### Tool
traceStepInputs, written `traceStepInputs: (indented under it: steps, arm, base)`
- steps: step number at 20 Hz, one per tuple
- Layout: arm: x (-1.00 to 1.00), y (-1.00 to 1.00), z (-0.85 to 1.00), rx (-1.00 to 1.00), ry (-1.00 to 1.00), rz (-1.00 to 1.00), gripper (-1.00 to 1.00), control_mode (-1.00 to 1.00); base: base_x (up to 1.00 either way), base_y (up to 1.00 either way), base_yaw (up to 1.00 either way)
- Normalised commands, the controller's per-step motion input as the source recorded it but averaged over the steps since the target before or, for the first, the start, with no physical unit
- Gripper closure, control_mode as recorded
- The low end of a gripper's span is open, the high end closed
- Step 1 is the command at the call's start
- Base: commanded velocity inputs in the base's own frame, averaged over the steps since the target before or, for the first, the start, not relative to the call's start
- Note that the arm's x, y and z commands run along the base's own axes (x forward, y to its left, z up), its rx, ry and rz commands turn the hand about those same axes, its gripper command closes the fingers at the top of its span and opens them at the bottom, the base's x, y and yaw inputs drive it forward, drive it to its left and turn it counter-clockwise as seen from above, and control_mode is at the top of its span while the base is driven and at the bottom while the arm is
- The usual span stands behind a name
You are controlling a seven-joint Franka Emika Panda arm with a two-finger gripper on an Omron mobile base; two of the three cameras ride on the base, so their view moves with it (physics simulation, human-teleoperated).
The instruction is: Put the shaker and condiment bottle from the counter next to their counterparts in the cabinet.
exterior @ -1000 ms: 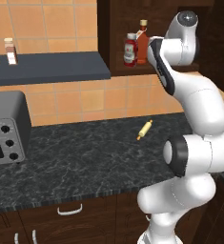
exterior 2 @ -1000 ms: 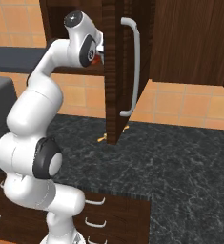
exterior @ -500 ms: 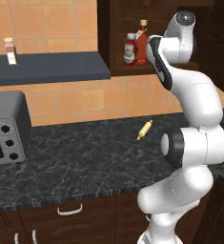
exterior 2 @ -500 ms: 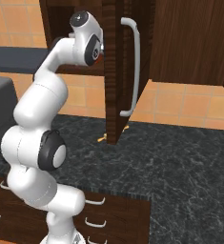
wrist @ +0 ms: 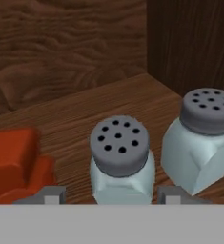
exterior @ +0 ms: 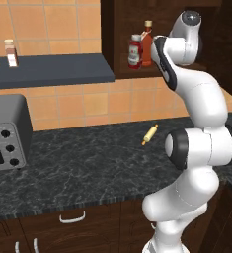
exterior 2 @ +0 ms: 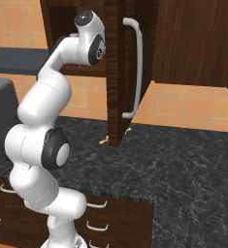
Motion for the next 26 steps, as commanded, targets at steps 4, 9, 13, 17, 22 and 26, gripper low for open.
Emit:
traceStepInputs:
  steps: [4,9,13,17,22,26]
  arm:
    - [0.00,-0.05,0.00,0.05,0.00,0.00,-1.00,-1.00]
    - [-0.02,0.00,0.00,0.05,0.00,0.00,-1.00,-1.00]
    - [0.00,0.00,0.00,0.04,0.00,0.00,-1.00,-1.00]
    - [-0.01,0.00,0.00,0.04,0.01,0.00,-1.00,-1.00]
    - [-0.24,0.00,-0.10,0.04,0.01,0.00,-1.00,-1.00]
    - [-0.40,0.00,-0.15,0.02,0.00,0.00,-1.00,-1.00]
  base:
    - [0.00,0.00,0.00]
    - [0.00,0.00,0.00]
    - [0.00,0.00,0.00]
    - [0.00,0.00,0.00]
    - [0.00,0.00,0.00]
    - [0.00,0.00,0.00]
